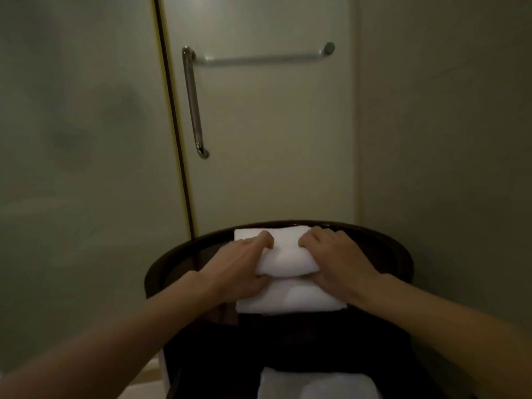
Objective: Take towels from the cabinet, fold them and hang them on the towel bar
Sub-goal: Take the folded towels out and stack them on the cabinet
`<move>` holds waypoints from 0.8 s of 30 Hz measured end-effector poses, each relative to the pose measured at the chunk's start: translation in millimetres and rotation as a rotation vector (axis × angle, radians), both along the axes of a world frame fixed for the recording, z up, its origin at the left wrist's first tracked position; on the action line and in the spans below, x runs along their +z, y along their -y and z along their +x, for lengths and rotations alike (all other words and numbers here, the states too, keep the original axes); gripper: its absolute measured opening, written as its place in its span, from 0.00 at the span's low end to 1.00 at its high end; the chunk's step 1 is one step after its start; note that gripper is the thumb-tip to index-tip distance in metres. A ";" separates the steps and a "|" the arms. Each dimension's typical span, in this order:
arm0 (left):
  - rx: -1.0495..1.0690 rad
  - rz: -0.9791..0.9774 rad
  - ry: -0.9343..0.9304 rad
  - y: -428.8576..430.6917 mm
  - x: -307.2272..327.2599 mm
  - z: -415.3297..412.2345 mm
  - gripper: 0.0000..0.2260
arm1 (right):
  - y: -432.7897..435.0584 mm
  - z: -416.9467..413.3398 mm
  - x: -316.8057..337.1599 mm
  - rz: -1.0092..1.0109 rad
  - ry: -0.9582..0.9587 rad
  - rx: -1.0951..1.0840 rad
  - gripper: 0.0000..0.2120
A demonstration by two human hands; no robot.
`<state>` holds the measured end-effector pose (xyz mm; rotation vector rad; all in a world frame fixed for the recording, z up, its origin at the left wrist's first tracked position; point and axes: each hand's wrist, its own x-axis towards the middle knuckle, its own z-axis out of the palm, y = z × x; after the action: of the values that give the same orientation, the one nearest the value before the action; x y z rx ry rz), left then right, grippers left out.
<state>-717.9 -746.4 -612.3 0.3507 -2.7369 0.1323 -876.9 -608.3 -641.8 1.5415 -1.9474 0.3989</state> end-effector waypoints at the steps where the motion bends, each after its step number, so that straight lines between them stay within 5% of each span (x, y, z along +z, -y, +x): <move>1: 0.002 -0.016 0.037 -0.4 -3.2 2.1 0.26 | -4.0 0.7 -4.3 0.016 0.012 0.010 0.17; 5: -0.024 0.012 0.140 -1.2 -3.8 3.0 0.39 | -15.7 1.3 -5.1 0.104 0.055 0.020 0.28; 9: -0.009 0.024 0.196 -0.5 -5.1 -10.2 0.30 | -18.9 2.3 1.7 0.265 0.063 0.019 0.43; 24: 0.058 0.006 0.272 -10.4 -7.6 -14.5 0.25 | -21.9 8.8 -8.3 0.280 0.163 0.030 0.42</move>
<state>-732.3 -736.0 -619.9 0.4438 -2.9966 0.2007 -868.0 -586.4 -650.1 1.7620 -2.1822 0.2802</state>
